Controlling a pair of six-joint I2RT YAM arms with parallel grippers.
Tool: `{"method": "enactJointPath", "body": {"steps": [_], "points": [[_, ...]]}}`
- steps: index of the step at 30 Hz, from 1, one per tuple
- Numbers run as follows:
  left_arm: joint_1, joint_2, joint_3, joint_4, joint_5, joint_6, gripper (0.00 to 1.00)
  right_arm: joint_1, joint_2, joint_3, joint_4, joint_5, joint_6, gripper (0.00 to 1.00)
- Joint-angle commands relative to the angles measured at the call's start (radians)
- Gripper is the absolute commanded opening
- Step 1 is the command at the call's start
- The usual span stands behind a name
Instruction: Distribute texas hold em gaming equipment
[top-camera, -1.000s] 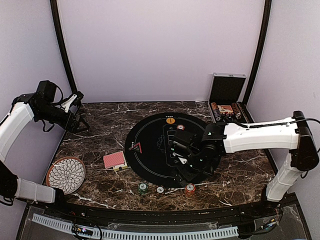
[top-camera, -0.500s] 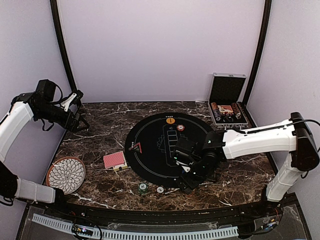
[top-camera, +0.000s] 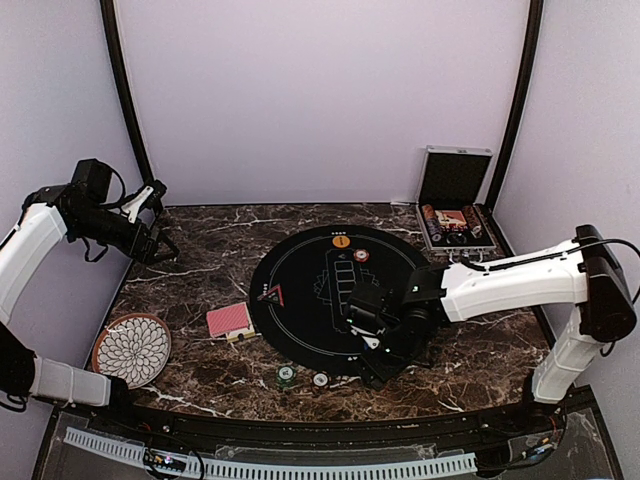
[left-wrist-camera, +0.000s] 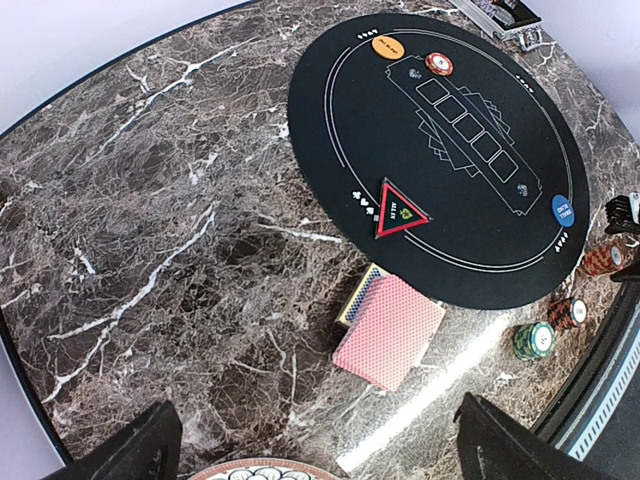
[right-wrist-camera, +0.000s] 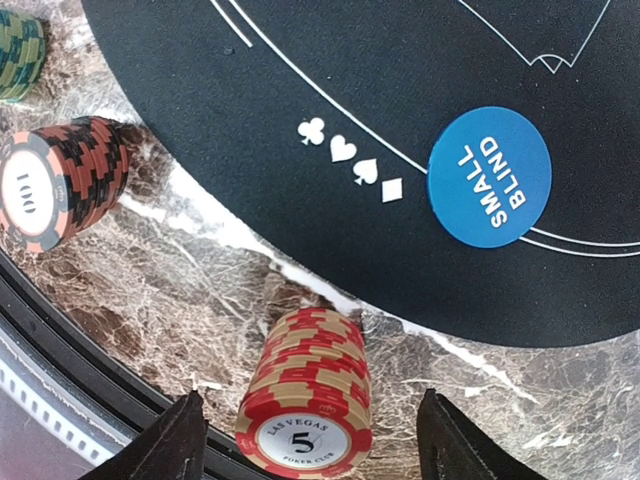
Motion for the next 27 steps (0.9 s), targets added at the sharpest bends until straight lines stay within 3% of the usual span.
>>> {"method": "enactJointPath", "body": {"steps": [1, 27], "points": [[0.004, -0.011, 0.024, -0.025, 0.018, 0.004, 0.99, 0.011, 0.015, -0.007, 0.023, -0.005, 0.000, 0.71], [0.004, -0.018, 0.025, -0.024, 0.015, 0.004, 0.99, 0.011, 0.019, -0.018, 0.039, -0.013, 0.000, 0.47]]}}
